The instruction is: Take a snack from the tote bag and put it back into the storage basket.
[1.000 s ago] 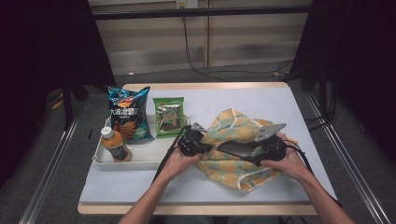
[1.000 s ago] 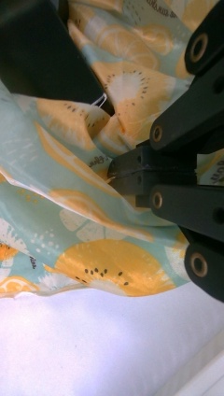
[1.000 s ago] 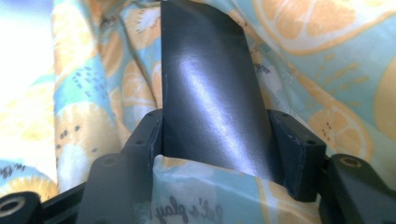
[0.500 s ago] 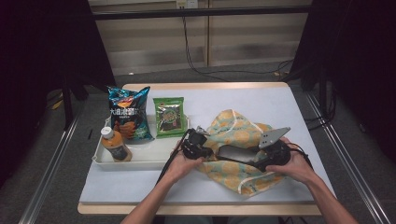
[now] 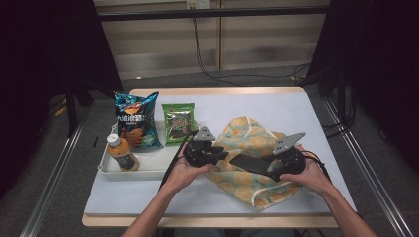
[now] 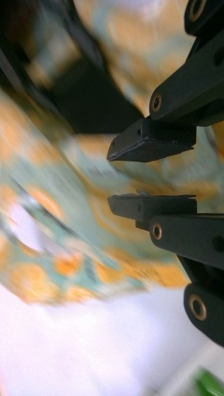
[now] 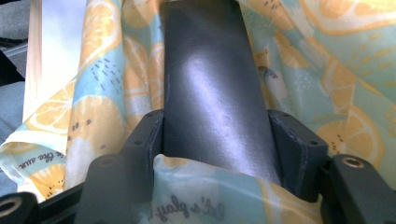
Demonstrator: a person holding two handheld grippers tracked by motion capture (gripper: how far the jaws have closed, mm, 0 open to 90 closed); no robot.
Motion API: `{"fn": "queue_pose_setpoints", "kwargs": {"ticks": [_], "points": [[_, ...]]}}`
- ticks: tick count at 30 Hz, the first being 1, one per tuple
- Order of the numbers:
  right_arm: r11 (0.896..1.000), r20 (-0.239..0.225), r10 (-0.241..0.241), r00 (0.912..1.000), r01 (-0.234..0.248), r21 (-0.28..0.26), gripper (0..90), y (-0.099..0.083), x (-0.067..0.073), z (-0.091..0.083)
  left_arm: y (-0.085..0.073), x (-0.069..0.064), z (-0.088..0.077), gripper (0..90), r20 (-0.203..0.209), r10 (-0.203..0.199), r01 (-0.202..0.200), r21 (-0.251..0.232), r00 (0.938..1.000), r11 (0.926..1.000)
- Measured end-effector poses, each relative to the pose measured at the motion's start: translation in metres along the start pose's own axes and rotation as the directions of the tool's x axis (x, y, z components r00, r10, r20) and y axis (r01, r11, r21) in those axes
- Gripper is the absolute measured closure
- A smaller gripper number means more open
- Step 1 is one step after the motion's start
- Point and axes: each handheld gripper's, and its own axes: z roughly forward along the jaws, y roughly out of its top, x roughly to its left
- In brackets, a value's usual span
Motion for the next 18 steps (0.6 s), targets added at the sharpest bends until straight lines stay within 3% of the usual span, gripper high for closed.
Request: {"fn": "queue_pose_setpoints", "kwargs": {"ticks": [4,6,8,12,15,16,18], "points": [[1.000,-0.003,0.012,0.9999,-0.012,-0.009,40.3,0.000,0.000,-0.001,0.005,-0.011,0.011,74.0,0.049,0.065,-0.064,-0.006,0.9967,0.9979],[1.000,0.001,0.008,1.0000,-0.008,-0.007,40.5,0.000,0.000,-0.001,0.008,-0.017,0.019,75.6,0.085,0.099,-0.100,0.004,0.9914,0.9950],[1.000,0.001,0.008,1.0000,-0.008,-0.007,40.5,0.000,0.000,-0.001,0.009,-0.018,0.023,75.9,0.106,0.096,-0.098,0.012,0.9898,0.9951],[1.000,-0.003,0.007,1.0000,-0.007,-0.008,40.6,0.000,0.000,0.000,0.011,-0.027,0.036,76.3,0.150,0.143,-0.149,0.026,0.9782,0.9885],[1.000,0.000,0.009,1.0000,-0.009,-0.008,40.2,0.000,0.000,-0.001,0.013,-0.028,0.043,73.6,0.143,0.151,-0.162,0.068,0.9781,0.9844],[1.000,-0.001,0.009,1.0000,-0.009,-0.007,40.0,0.000,0.000,-0.001,0.013,-0.025,0.046,70.9,0.128,0.164,-0.177,0.093,0.9781,0.9799],[1.000,0.012,0.012,0.9999,-0.012,-0.006,36.4,0.001,0.001,-0.002,0.015,-0.019,0.048,66.4,0.136,0.148,-0.161,0.088,0.9796,0.9831]]}}
